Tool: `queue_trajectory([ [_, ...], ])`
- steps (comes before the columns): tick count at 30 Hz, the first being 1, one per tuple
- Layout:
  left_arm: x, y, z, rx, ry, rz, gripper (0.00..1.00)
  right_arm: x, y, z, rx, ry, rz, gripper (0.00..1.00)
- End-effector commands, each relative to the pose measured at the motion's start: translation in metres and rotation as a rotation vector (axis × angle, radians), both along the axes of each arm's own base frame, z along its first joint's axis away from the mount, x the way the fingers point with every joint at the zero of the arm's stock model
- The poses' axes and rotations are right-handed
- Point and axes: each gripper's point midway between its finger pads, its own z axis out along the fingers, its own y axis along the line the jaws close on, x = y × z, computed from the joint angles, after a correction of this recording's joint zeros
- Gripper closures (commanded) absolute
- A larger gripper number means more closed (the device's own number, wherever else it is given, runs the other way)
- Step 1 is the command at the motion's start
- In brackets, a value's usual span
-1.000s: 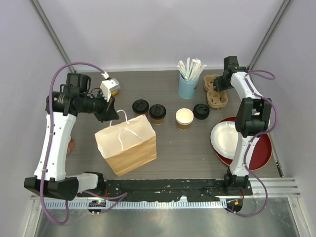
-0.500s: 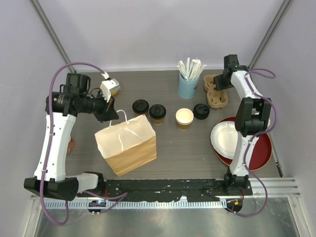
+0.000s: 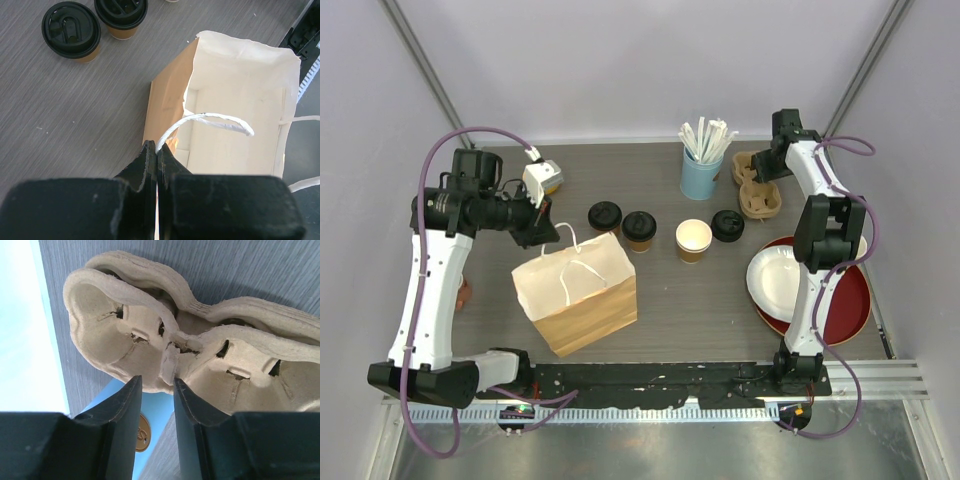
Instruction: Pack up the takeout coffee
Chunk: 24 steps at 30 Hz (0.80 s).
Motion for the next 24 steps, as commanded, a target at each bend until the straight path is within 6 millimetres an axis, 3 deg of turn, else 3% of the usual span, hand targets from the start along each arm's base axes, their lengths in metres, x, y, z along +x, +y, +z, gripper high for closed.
queue_trajectory([
  [1, -0.022, 0.003, 0.004, 0.012, 0.027, -0.016, 1.00, -0.003, -0.007, 0.035, -0.030, -0.048, 0.001, 0.62],
  [5, -0.023, 0.002, 0.002, 0.013, 0.027, -0.019, 1.00, -0.008, -0.014, 0.040, -0.059, -0.042, -0.018, 0.60],
  [11, -0.023, 0.003, 0.001, 0.013, 0.029, -0.017, 1.00, -0.017, -0.012, 0.012, -0.044, 0.028, -0.024, 0.63],
  [18, -0.025, 0.004, 0.001, 0.021, 0.025, -0.016, 1.00, -0.001, -0.014, 0.020, -0.057, -0.004, -0.028, 0.67],
  [21, -0.026, 0.004, 0.000, 0.023, 0.024, -0.015, 1.00, -0.001, -0.012, 0.014, -0.038, 0.011, -0.036, 0.75],
  [24, -0.024, 0.005, 0.001, 0.025, 0.013, -0.013, 1.00, -0.003, -0.011, 0.010, -0.028, 0.016, -0.037, 0.73],
])
